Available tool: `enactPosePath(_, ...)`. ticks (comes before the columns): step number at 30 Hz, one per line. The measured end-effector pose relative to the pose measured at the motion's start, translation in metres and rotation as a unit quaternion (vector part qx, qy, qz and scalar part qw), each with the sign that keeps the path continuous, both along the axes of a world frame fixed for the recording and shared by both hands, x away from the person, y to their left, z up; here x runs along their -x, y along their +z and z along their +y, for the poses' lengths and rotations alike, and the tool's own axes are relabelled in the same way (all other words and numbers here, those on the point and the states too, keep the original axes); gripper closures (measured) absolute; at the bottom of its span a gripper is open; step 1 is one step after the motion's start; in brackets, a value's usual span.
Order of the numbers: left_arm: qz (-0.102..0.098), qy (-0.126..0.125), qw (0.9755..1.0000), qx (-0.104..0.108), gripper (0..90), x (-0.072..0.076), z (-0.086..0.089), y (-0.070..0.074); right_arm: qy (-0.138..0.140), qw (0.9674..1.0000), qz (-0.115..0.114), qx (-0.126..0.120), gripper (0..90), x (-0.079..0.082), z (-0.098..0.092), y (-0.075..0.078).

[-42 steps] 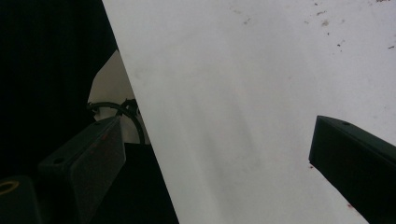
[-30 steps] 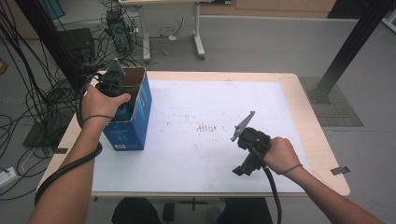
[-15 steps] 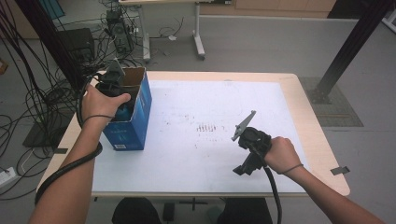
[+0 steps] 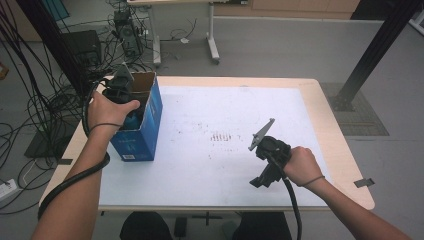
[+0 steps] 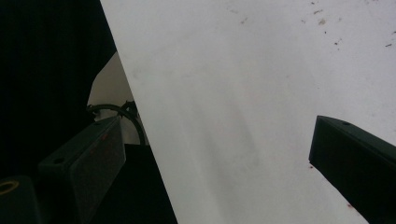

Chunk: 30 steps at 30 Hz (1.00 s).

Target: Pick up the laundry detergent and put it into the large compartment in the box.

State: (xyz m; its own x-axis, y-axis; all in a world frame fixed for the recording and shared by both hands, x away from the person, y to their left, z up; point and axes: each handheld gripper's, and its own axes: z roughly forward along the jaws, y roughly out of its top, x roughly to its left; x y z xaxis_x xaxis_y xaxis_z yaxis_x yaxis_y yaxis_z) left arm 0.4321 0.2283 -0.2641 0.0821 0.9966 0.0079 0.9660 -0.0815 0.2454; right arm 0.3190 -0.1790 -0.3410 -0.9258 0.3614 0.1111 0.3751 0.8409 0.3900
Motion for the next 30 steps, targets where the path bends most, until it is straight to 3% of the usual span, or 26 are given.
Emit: enactPosePath(30, 0.001, 0.004, 1.0000, 0.000, 37.7, 0.0005, 0.0008, 0.0002, -0.001, 1.0000, 0.001, 0.001, 3.5, -0.0003, -0.0007, -0.0002)
